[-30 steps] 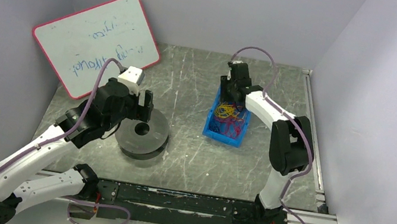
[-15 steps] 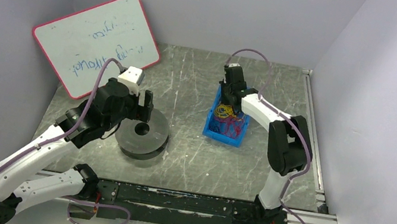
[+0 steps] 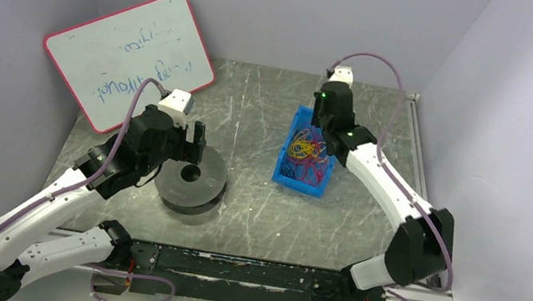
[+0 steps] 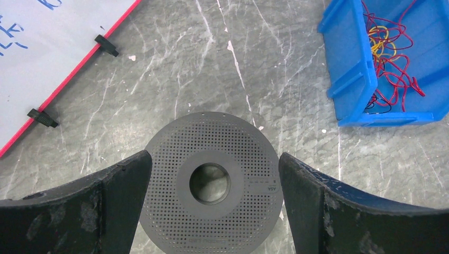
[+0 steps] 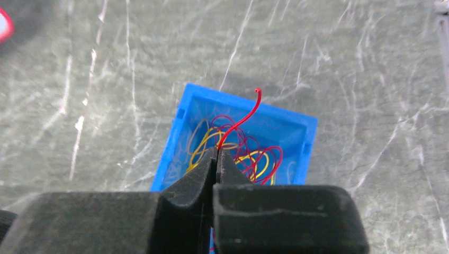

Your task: Wrap the cables

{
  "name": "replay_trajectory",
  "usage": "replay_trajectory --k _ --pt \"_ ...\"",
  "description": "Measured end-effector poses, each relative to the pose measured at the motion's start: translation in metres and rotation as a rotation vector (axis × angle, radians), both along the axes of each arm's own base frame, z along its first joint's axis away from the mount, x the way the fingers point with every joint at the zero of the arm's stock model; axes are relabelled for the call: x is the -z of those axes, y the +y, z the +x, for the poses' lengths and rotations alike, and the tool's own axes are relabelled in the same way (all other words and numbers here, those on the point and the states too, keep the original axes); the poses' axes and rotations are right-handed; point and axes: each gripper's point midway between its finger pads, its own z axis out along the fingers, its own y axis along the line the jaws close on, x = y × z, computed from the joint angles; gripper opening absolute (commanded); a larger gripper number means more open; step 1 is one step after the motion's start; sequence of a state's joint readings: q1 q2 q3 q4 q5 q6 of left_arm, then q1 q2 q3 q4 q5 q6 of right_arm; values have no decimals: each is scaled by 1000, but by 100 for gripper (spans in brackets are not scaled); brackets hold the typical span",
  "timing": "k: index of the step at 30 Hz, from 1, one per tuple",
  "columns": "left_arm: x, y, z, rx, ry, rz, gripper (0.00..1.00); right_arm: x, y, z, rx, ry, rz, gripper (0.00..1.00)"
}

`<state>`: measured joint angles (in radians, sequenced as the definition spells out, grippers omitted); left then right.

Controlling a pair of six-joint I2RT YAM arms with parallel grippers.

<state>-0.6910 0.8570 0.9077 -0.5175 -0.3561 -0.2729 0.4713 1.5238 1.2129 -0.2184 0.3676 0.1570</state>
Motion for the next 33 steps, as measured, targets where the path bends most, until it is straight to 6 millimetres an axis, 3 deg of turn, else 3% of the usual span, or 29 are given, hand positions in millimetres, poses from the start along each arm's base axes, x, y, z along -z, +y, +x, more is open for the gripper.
replay_trajectory --k 8,16,25,30,33 --pt "-1 0 0 0 -3 -3 93 -98 -16 -21 55 -219 100 0" --pt "-3 1 -1 2 -8 -8 93 -220 -18 -56 30 -463 246 0" --pt "-2 -2 -2 16 -3 -13 93 -348 -39 -103 -2 -726 402 0" --pt "-3 -4 -3 26 -1 -18 93 -428 -48 -139 -67 -877 497 0" --pt "-3 -5 -4 33 0 -22 93 -460 -52 -162 -113 -937 545 0"
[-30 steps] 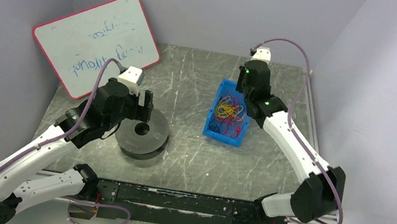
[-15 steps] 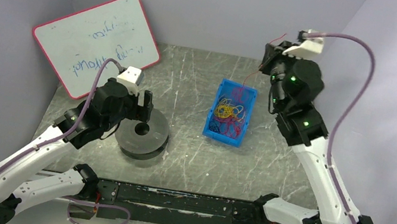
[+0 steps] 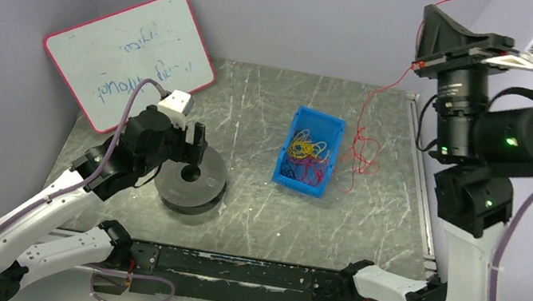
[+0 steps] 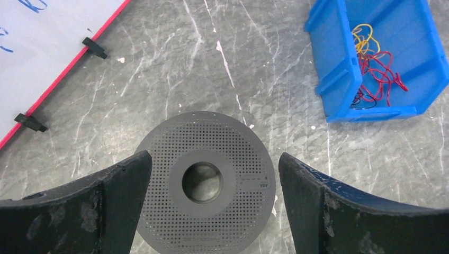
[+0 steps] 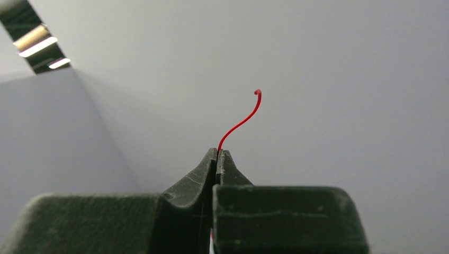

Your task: Wrap the cables

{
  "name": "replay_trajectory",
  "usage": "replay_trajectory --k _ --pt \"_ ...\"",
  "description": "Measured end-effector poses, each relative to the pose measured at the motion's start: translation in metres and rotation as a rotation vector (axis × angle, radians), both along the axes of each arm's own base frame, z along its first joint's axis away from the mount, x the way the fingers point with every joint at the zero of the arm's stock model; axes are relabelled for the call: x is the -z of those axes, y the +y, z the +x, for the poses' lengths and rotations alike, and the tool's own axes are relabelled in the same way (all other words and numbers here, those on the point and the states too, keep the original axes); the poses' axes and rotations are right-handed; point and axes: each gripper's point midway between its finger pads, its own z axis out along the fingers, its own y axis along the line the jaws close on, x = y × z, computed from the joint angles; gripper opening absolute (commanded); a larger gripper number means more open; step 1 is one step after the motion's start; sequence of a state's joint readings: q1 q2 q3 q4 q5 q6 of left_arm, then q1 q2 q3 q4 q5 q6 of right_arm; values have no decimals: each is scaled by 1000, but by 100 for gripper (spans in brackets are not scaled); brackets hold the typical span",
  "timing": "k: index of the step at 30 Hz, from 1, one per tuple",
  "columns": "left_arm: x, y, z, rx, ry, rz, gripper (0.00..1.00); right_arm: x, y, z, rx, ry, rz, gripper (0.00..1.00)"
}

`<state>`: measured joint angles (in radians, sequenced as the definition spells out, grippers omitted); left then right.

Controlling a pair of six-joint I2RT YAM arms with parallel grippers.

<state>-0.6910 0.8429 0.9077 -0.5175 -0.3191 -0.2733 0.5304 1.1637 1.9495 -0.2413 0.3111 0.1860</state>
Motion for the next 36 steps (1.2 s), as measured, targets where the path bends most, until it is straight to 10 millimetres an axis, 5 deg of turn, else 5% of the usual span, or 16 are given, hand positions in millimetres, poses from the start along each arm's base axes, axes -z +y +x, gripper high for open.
replay_trajectory --k 4,10,15,21,23,36 --pt "-2 -3 -2 17 -2 -12 93 -19 -2 -26 -66 -46 20 0" --pt "-8 -20 -10 113 1 -65 93 -4 7 -51 -183 0 -14 0" --pt "-37 -41 -21 240 -16 -139 93 52 26 -60 -294 116 -128 0" --pt "-101 -63 -47 431 -111 -270 93 157 60 -77 -503 291 -295 0" --pt "-115 -69 -58 500 -134 -301 93 179 69 -85 -573 320 -326 0" --pt "-157 -107 -103 825 -138 -489 93 267 132 -120 -1065 361 -449 0"
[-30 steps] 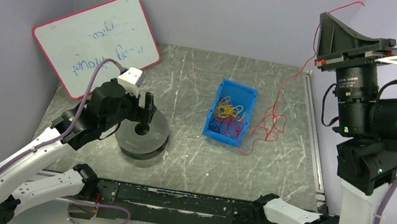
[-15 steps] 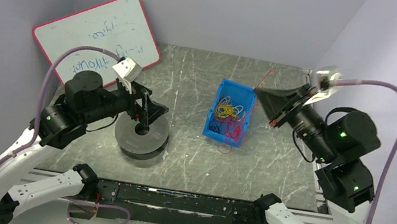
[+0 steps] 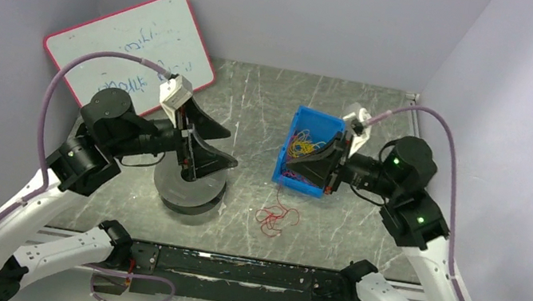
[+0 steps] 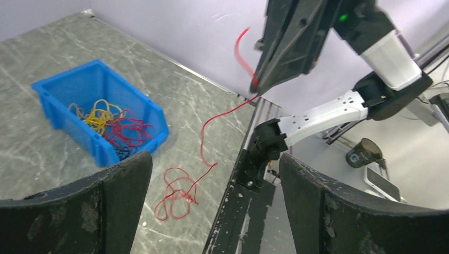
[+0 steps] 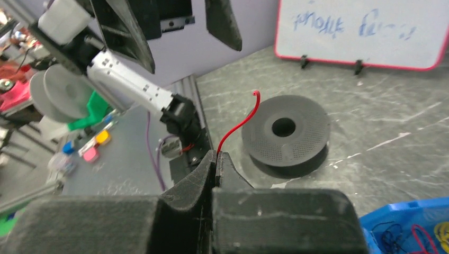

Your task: Wrap the cables

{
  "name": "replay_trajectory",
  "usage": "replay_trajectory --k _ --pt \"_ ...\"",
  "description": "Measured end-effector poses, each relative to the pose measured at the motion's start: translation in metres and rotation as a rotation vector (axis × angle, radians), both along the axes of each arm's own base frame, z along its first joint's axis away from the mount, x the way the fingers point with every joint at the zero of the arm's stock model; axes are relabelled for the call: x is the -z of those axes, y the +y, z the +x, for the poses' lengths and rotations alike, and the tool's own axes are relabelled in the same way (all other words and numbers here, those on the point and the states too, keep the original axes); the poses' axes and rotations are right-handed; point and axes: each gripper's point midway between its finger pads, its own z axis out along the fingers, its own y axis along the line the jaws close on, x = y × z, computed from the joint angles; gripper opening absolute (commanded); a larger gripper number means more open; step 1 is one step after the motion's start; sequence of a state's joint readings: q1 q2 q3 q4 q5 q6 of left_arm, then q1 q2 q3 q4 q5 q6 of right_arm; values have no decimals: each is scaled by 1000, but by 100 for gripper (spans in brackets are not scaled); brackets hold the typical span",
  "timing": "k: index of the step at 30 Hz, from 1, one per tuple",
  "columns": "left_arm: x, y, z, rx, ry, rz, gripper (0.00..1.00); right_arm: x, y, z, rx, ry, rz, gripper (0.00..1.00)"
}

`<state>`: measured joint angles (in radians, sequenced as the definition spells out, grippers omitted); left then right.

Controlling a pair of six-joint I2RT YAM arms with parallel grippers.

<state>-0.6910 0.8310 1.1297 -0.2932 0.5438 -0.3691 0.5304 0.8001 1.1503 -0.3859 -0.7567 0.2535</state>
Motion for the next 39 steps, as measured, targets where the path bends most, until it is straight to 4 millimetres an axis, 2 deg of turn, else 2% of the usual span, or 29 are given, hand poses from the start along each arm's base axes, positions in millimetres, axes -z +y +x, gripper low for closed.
replay_trajectory --k 6,9,10,12,18,20,23,29,31,37,39 --pt "5 -14 0 61 63 -28 93 32 22 -1 -162 68 4 0" --pt "10 -22 4 78 102 -35 93 36 29 -7 -226 69 13 0" --pt "13 -24 5 86 114 -38 99 35 32 -10 -247 63 17 0" --pt "20 -29 5 105 145 -42 87 32 36 -14 -278 45 25 0" --pt "32 -41 6 167 206 -45 80 38 59 -23 -365 41 8 0" --pt "32 -43 4 184 214 -48 77 42 65 -23 -379 46 -3 0" --pt "27 -42 -1 207 205 -62 66 47 70 -21 -381 54 -13 0" --pt "24 -38 -9 225 185 -79 58 49 75 -19 -387 44 -15 0" --pt "24 -37 -10 226 187 -81 52 48 76 -18 -388 38 -14 0" --pt "31 -39 -10 235 214 -80 11 47 80 -17 -397 29 -17 0" --pt "33 -40 -10 239 222 -82 7 48 81 -17 -400 28 -19 0"
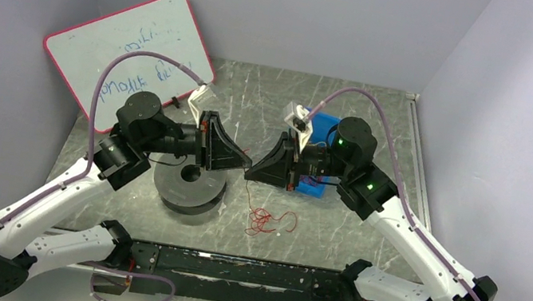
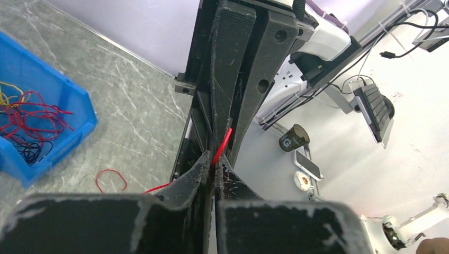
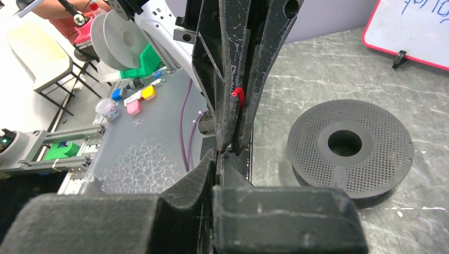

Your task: Wrap the cables

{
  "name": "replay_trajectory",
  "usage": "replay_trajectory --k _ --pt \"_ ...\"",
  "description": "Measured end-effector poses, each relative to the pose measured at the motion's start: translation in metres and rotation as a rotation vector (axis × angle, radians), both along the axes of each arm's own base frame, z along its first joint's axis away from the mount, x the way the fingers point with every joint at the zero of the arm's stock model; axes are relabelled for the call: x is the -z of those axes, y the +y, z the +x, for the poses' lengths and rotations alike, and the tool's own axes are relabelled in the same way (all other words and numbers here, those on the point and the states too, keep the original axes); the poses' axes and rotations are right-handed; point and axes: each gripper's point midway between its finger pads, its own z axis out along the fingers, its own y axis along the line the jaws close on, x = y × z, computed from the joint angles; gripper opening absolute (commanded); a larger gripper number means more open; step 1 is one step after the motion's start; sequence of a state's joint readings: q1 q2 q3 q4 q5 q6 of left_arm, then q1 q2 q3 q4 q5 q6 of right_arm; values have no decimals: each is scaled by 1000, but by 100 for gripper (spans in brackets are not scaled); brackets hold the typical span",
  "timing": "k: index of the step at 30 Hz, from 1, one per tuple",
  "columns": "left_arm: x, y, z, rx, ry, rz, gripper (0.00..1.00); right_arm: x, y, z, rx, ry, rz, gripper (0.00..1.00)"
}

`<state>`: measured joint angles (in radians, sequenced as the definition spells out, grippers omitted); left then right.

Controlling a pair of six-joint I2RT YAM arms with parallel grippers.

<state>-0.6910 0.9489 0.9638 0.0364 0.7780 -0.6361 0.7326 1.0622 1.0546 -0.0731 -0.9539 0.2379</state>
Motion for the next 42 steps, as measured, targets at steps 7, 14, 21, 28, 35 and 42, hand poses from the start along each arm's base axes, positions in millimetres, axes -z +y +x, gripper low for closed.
replay_trajectory --k 7,14,21,28,35,42 --pt "-1 0 0 1 0 -8 7 1 0 0 6 -8 -2 16" --pt "-17 9 10 -113 -32 -6 7 1 -3 11 103 -20 -14 75" --pt "-95 42 20 -332 -192 -77 7 11 -22 21 268 -45 -24 89" --pt "-138 65 12 -415 -285 -139 7 71 -31 33 381 14 -103 91" --pt "-131 62 21 -431 -259 -106 7 125 -30 47 454 76 -135 86" --pt "-140 65 25 -461 -253 -104 7 158 -17 54 438 147 -158 78"
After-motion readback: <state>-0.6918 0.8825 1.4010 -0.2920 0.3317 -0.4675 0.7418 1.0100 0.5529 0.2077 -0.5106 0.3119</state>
